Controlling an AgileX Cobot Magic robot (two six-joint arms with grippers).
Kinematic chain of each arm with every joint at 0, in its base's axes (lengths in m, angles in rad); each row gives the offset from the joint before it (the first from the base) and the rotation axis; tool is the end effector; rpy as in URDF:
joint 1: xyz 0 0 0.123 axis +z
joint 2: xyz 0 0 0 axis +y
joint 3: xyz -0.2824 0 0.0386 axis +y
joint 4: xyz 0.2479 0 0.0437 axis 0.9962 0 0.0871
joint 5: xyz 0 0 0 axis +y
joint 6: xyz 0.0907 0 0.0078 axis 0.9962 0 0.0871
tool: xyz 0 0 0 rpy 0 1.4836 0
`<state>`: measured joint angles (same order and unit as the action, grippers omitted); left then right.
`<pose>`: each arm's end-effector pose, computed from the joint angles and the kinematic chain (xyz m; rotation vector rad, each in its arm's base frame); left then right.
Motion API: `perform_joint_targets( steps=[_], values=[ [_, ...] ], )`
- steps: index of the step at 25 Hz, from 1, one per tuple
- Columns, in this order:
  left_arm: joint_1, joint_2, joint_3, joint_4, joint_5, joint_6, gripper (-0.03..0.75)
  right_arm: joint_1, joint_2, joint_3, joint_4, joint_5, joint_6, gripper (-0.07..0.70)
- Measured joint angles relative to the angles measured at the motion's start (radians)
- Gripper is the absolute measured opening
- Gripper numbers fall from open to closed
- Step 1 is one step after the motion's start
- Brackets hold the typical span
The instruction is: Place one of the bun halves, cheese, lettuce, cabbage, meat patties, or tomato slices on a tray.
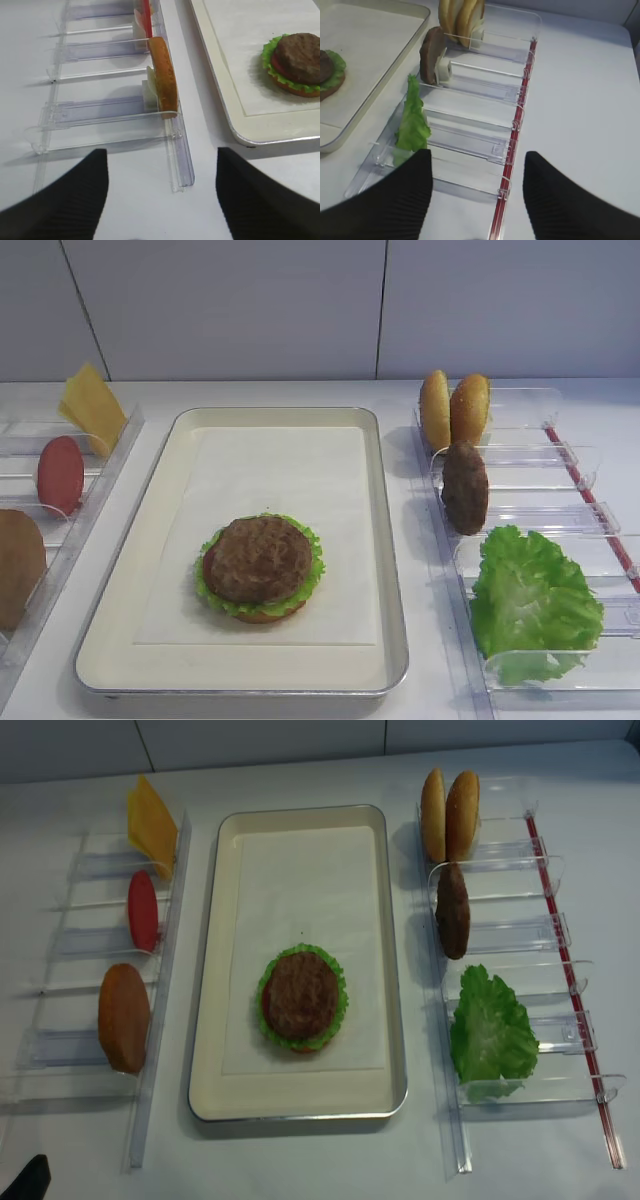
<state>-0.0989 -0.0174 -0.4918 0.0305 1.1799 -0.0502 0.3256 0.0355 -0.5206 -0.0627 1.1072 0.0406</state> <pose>-0.0117 0.0037 0.2655 0.0486 2.1537 -0.0493 -0.0019 -0.0060 0.2795 -0.2952 2.0865 0.1440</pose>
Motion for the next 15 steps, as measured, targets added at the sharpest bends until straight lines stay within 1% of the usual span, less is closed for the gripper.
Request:
perform_joint_targets(
  steps=[4, 15],
  values=[
    [0.0, 0.0, 0.0, 0.0, 0.0, 0.0, 0.422, 0.0, -0.051, 0.02, 0.001, -0.013, -0.004, 0.431],
    [0.0, 0.0, 0.0, 0.002, 0.0, 0.0, 0.422, 0.0, -0.052, 0.026, 0.016, -0.013, -0.032, 0.431]
  ],
)
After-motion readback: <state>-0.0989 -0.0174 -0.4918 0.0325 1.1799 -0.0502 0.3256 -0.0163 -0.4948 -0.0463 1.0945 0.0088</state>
